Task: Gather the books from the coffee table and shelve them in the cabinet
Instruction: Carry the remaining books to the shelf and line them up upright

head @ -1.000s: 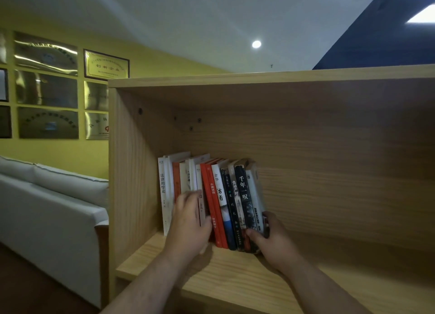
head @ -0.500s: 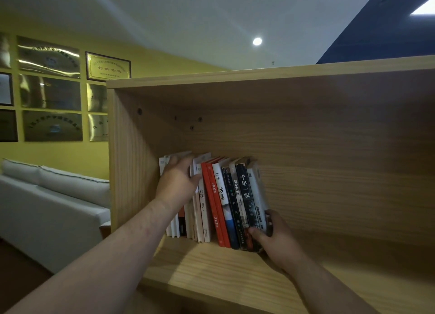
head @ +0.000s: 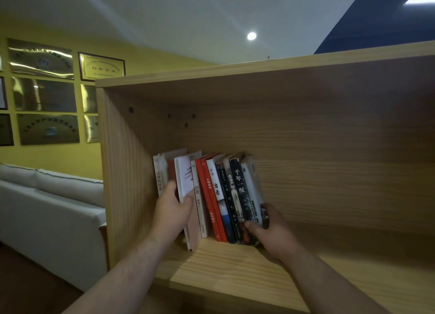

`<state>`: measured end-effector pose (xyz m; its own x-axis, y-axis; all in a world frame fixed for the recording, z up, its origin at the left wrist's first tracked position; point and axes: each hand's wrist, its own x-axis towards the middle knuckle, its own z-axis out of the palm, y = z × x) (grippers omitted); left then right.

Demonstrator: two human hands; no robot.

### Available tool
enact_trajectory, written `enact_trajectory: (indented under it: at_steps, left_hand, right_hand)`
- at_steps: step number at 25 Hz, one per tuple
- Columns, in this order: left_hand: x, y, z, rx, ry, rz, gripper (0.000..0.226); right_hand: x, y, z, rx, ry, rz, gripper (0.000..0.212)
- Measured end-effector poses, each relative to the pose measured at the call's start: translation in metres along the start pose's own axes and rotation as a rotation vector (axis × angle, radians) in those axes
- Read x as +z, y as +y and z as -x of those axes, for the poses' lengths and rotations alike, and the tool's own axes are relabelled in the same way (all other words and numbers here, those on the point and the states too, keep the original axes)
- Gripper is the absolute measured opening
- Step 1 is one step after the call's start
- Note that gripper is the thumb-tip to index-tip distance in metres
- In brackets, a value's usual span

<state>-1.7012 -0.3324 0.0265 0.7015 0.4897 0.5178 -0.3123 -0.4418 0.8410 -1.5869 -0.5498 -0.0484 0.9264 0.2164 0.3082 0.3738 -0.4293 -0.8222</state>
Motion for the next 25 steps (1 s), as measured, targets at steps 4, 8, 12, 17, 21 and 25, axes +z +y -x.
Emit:
enact_trajectory:
  at_steps: [4,8,12,17,21,25]
  left_hand:
    - [-0.019,-0.001,0.014,0.025,0.051,0.018,0.026]
    - [-0.064,0.007,0.041,0.041,0.169,0.031,0.024]
    - [-0.083,0.023,0.069,-0.155,0.183,0.472,0.029]
    - [-0.031,0.062,0.113,-0.360,0.033,0.809,0.029]
    - [-0.018,0.077,0.123,-0.361,-0.058,0.750,0.048]
    - [-0.025,0.117,0.116,0.147,0.066,-0.015,0.072]
  right_hand:
    - [-0.004,-0.009,0.005,0.034,-0.010,-0.044,0.067]
    - [-0.007,-0.016,0.013,0.053,-0.029,0.032,0.072]
    - [-0.013,-0.050,0.047,-0.050,0.135,-0.030,0.036]
    - [-0.033,-0.079,0.110,0.213,-0.064,-0.913,0.023]
    - [-0.092,-0.083,0.127,0.175,0.064,-1.080,0.020]
    - [-0.157,-0.106,0.137,-0.004,0.137,-0.557,0.012]
